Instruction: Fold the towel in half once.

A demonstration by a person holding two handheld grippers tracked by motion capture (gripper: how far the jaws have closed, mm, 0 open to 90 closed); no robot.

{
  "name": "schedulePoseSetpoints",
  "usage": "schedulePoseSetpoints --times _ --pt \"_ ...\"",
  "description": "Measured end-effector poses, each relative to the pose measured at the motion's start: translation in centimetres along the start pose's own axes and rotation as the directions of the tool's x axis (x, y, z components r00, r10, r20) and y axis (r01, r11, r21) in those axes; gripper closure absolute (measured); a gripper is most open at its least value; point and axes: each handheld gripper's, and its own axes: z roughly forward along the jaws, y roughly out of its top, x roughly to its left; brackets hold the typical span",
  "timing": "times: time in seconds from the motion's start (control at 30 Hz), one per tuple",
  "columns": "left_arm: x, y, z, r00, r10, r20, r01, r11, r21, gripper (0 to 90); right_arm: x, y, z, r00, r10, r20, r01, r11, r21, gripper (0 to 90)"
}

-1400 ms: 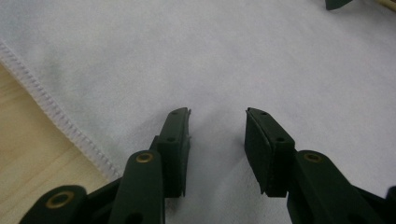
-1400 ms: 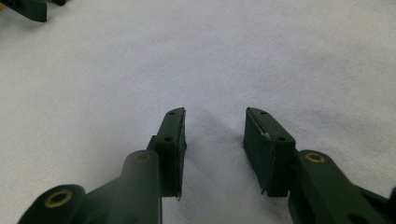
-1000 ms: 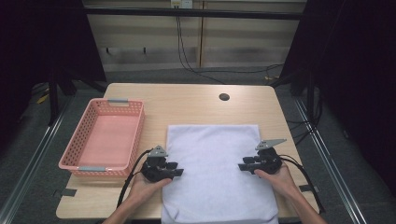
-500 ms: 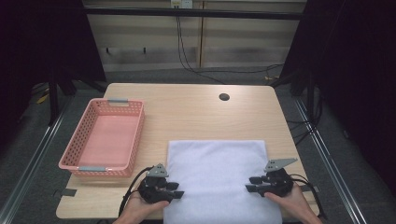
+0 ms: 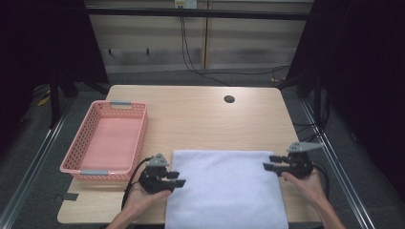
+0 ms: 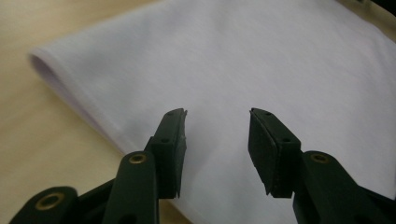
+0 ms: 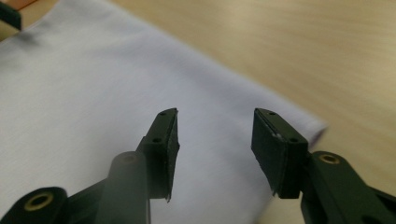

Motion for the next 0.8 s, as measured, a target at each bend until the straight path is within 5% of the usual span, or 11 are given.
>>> schedulePoseSetpoints --times 0.13,0.27,0.47,0.8 --pt "1.3 1.4 0.9 0.9989 -0.028 -0.037 0.028 0.9995 -0.016 52.5 -2.7 0.9 1.6 0.9982 0.007 0.059 -0.008 1.0 0.016 48.8" --pt "2.3 2.4 1.2 0.9974 -0.05 -0.052 0.047 0.9977 -0.047 48.2 -4.0 0.7 3.2 0.9976 0.012 0.068 -0.015 0.999 0.043 48.1" --pt "3.5 2.3 2.1 0.993 -0.081 -0.086 0.078 0.9964 -0.033 44.8 -4.0 -0.2 3.8 0.9962 0.013 0.086 -0.02 0.996 0.083 53.7" --pt "4.7 1.9 2.8 0.9863 -0.097 -0.134 0.095 0.9953 -0.015 39.8 -3.7 -0.4 3.7 0.9993 0.013 0.037 -0.016 0.996 0.087 79.1"
